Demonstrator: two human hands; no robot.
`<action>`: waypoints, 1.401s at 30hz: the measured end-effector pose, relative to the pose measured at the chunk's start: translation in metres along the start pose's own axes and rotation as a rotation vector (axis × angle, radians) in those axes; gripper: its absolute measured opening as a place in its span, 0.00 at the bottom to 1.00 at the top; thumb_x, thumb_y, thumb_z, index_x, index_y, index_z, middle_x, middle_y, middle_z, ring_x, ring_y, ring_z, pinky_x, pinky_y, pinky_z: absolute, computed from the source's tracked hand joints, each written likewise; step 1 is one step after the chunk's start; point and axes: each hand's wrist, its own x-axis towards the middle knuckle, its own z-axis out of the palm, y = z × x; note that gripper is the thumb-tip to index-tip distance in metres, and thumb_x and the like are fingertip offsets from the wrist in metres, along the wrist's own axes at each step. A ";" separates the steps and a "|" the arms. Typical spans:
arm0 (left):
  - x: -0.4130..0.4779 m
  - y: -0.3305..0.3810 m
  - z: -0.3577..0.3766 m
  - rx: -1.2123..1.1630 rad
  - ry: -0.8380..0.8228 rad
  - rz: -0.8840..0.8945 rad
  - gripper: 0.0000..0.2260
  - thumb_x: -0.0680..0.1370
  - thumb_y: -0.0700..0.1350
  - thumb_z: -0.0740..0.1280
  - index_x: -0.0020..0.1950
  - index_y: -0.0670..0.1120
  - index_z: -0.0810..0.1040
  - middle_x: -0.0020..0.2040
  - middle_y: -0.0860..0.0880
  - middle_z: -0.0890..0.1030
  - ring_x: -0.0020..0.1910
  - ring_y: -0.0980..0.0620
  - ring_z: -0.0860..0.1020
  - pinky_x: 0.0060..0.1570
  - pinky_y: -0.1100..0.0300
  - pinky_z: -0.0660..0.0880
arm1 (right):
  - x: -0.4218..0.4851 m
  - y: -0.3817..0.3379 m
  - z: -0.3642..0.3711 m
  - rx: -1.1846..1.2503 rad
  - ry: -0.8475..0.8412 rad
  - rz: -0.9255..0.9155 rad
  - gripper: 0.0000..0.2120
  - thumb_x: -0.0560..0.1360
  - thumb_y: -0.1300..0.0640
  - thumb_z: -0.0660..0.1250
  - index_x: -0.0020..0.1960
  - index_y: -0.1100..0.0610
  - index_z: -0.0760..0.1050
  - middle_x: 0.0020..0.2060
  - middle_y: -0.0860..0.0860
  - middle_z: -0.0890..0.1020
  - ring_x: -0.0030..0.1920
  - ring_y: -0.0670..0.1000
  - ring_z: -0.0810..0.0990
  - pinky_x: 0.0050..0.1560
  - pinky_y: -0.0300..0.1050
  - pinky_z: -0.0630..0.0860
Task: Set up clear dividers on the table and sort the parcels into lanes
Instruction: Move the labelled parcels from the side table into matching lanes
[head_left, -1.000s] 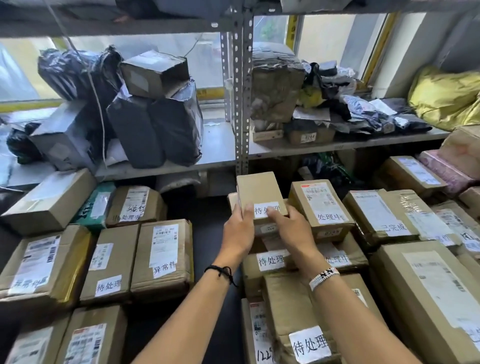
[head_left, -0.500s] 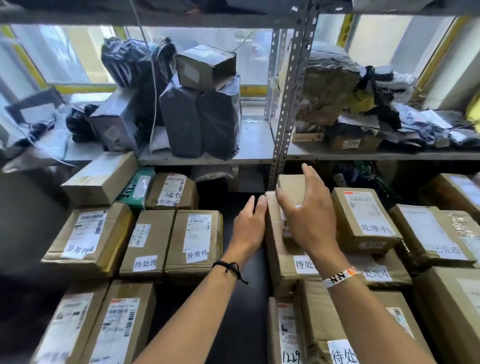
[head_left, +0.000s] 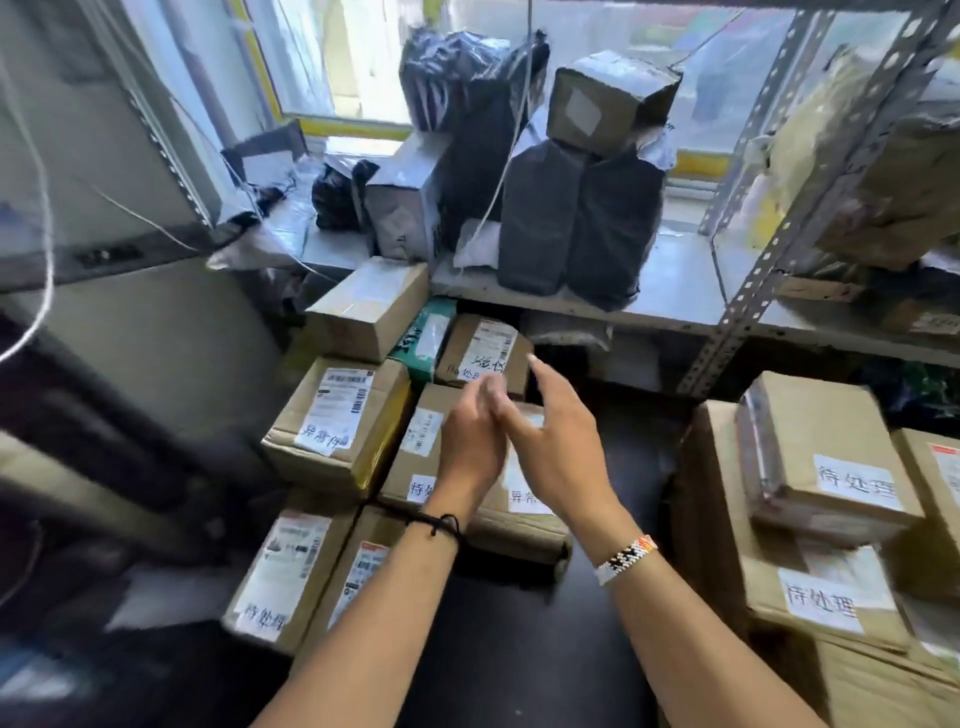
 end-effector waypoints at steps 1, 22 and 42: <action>0.005 -0.003 -0.014 -0.008 0.043 -0.003 0.12 0.86 0.58 0.58 0.53 0.57 0.79 0.44 0.61 0.81 0.46 0.65 0.79 0.46 0.62 0.73 | 0.002 -0.005 0.014 0.026 -0.033 0.002 0.32 0.82 0.39 0.65 0.81 0.51 0.64 0.79 0.47 0.69 0.78 0.46 0.66 0.76 0.40 0.61; 0.085 -0.126 -0.235 0.202 0.307 -0.374 0.23 0.74 0.57 0.60 0.57 0.45 0.85 0.55 0.43 0.86 0.59 0.39 0.81 0.61 0.46 0.79 | 0.014 -0.035 0.210 0.423 -0.483 0.369 0.21 0.83 0.46 0.66 0.76 0.42 0.70 0.65 0.39 0.81 0.67 0.48 0.80 0.68 0.51 0.77; 0.016 -0.078 -0.201 -0.014 0.521 -0.261 0.13 0.68 0.55 0.70 0.44 0.48 0.80 0.46 0.47 0.85 0.49 0.43 0.84 0.53 0.46 0.82 | -0.046 -0.037 0.135 0.628 -0.384 0.303 0.21 0.81 0.50 0.71 0.67 0.31 0.71 0.52 0.22 0.80 0.56 0.32 0.81 0.52 0.35 0.81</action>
